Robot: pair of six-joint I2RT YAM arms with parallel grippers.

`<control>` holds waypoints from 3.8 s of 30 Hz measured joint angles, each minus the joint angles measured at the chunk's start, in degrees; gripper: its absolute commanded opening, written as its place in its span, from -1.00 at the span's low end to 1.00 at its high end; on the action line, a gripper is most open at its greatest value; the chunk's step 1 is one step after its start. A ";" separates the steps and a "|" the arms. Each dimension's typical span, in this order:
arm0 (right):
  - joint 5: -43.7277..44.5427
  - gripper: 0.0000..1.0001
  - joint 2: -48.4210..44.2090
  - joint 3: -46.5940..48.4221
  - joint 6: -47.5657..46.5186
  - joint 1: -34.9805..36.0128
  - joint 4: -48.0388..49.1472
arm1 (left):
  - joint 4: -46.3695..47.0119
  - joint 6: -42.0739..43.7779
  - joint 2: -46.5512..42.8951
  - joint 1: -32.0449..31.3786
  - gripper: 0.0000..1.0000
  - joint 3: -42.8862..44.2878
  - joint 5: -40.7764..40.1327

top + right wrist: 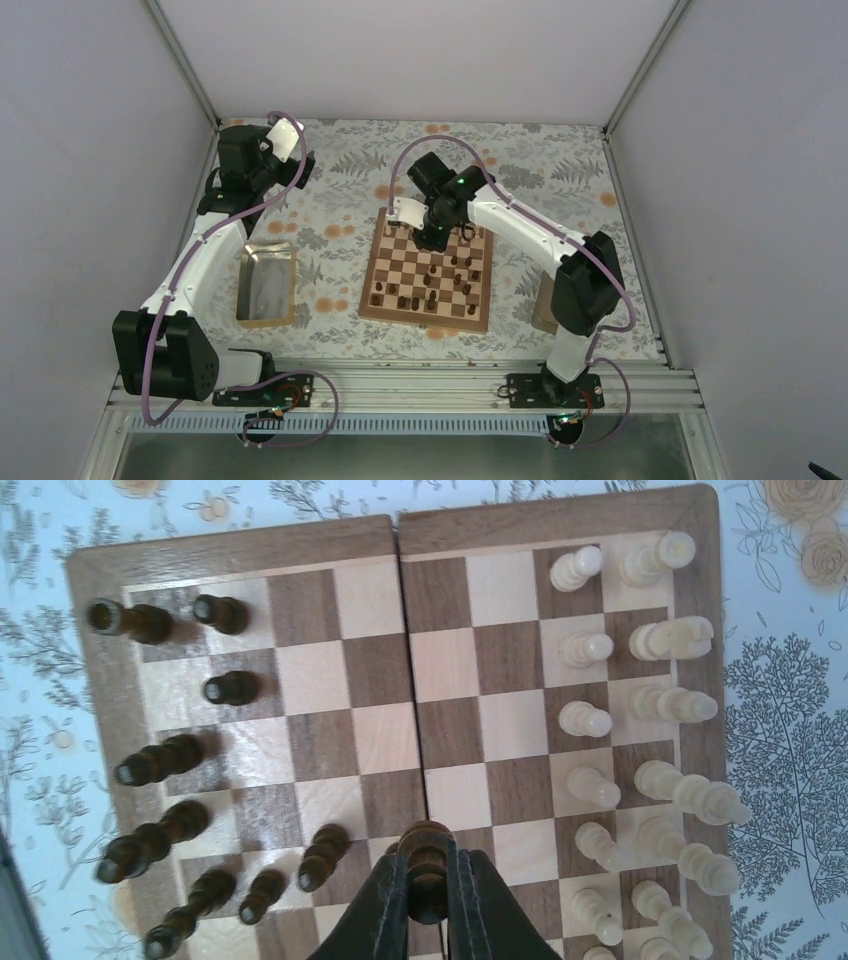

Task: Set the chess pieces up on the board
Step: Pick up the chess piece from the chessboard, then place the chess piece on the chessboard, then pick up the chess piece from the chessboard.

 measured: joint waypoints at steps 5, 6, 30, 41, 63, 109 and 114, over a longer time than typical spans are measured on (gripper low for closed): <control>0.00 -0.88 -2.62 -1.90 1.07 2.84 -0.76 | -0.24 -0.02 0.00 0.00 1.00 0.00 0.02; -0.02 -0.88 -2.64 -2.40 1.25 3.61 -1.01 | -0.26 -0.02 0.00 0.00 1.00 0.00 0.09; -1.44 -0.83 3.78 -6.12 2.29 9.49 0.28 | -0.35 -0.02 -0.81 0.00 1.00 0.00 0.22; -2.03 -0.81 5.68 -5.53 1.92 9.49 0.81 | -0.33 0.00 -0.81 0.00 1.00 0.00 0.22; -2.27 -0.72 7.26 -4.57 1.11 9.49 1.40 | -0.31 0.00 -0.81 0.00 1.00 0.00 0.22; 3.76 -0.15 -0.87 -4.50 1.09 -0.13 0.13 | -0.31 0.44 -0.81 0.00 1.00 0.00 0.24; 4.02 -0.18 0.33 -6.14 0.63 -1.38 1.16 | -0.33 0.44 -0.81 0.00 1.00 0.00 0.24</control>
